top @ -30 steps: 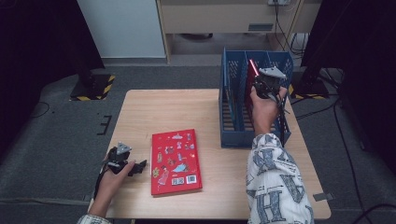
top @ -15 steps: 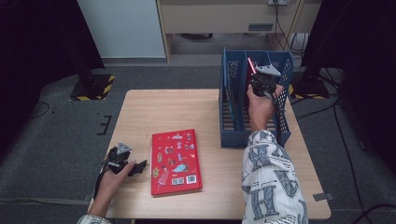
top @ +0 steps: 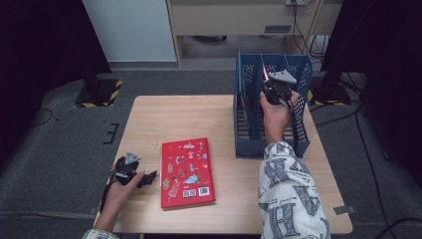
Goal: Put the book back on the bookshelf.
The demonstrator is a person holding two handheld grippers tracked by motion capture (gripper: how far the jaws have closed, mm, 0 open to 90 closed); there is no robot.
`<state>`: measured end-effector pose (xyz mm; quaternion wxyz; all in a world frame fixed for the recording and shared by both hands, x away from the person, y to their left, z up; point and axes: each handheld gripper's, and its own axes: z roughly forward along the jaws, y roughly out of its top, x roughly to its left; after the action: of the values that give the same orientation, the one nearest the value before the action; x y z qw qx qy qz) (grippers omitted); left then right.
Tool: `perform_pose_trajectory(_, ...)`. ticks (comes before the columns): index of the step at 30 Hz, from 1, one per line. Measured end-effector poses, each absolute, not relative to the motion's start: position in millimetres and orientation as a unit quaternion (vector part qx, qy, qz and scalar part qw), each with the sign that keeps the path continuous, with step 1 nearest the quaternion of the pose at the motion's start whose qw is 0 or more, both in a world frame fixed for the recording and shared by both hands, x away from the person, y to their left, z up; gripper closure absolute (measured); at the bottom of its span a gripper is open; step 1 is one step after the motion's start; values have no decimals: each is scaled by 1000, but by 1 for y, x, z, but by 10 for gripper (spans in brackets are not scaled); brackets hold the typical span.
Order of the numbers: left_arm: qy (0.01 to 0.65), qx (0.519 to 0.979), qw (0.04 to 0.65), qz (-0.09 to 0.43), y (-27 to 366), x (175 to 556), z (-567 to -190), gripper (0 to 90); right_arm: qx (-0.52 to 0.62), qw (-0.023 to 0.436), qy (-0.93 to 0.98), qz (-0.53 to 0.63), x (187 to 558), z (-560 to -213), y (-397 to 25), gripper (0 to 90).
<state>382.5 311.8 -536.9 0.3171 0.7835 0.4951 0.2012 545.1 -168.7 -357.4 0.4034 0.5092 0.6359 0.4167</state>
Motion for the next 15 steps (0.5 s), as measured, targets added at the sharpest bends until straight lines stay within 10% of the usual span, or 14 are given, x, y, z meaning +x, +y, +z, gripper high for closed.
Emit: perform_pose_trajectory(15, 494, 784, 316, 201, 311, 383, -537, 0, 497, 383, 655, 421, 525, -366, -166, 577)
